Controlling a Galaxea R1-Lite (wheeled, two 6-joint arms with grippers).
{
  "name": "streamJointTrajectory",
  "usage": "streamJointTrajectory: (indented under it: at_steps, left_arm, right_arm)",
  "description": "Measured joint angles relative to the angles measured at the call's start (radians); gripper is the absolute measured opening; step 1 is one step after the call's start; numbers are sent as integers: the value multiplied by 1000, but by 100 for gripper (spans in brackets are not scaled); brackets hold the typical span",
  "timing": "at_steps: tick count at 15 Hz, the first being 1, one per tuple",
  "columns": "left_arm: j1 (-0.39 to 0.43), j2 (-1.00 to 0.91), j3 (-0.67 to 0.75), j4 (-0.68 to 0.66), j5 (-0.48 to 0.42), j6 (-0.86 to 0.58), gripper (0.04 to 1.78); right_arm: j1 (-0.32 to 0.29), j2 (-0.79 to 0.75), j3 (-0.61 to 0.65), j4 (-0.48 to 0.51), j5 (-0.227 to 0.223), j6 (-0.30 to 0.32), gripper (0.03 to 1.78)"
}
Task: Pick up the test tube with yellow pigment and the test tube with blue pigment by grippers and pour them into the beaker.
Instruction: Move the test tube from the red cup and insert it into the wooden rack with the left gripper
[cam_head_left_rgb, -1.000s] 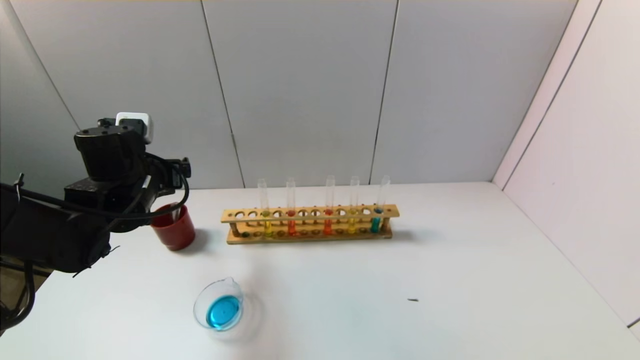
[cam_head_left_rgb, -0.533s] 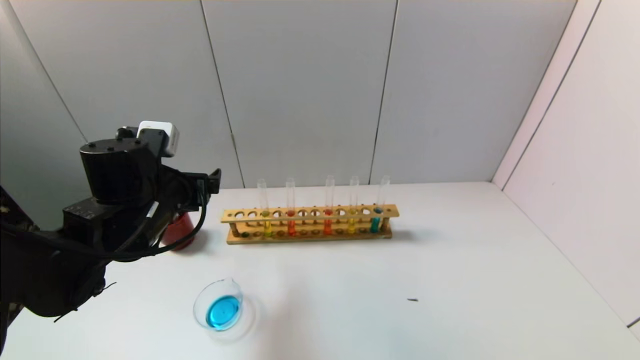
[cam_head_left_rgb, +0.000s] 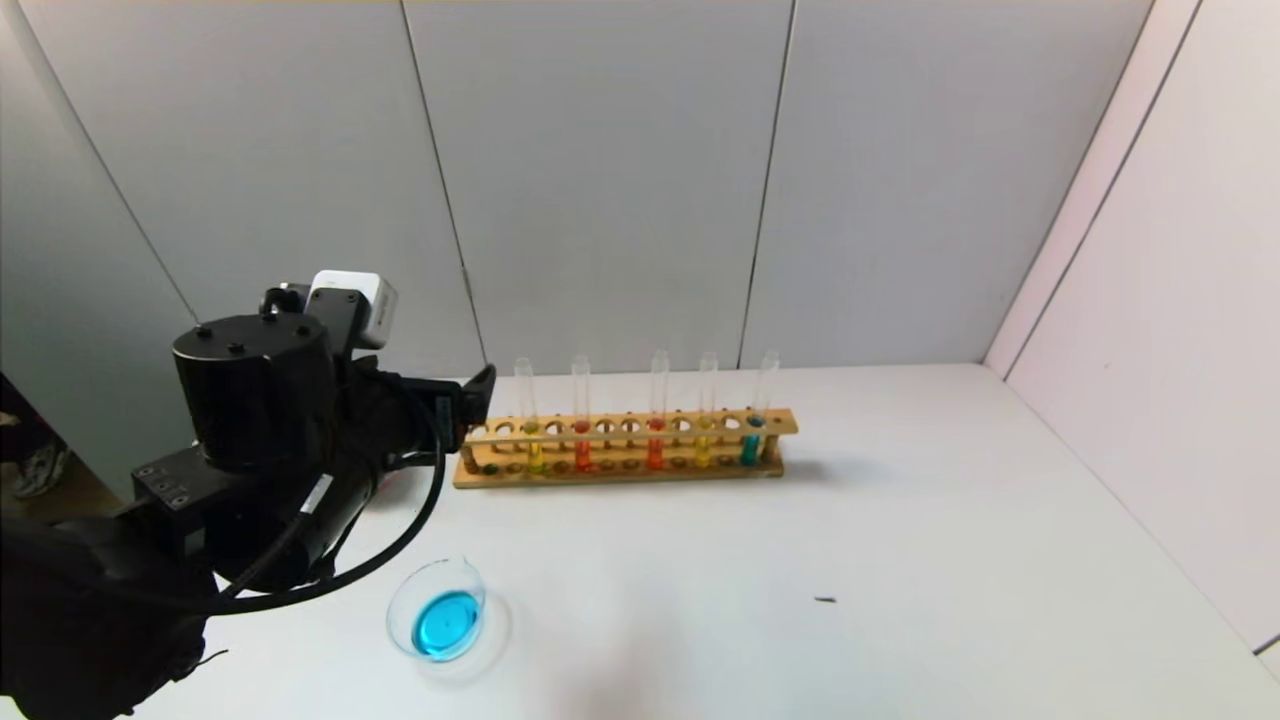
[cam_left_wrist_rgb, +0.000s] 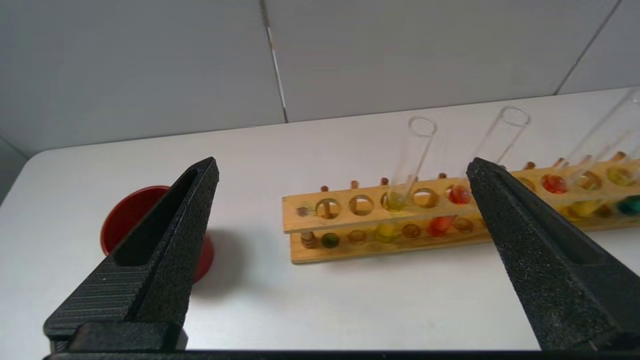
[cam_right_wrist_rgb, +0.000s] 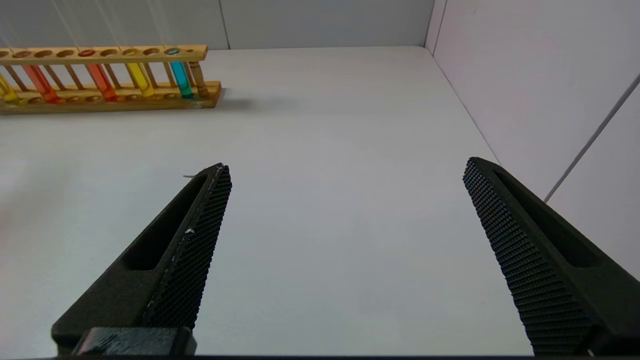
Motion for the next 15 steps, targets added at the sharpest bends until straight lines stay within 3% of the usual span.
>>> streamJointTrajectory:
  at_steps: [7,15]
  left_arm:
    - [-71,43,7,-5,-6,-66,175]
    - [-53,276,-44,-190,-10,-53,175]
  right_arm:
    - [0,0,0,0,0,0,170]
    - [0,0,0,0,0,0,170]
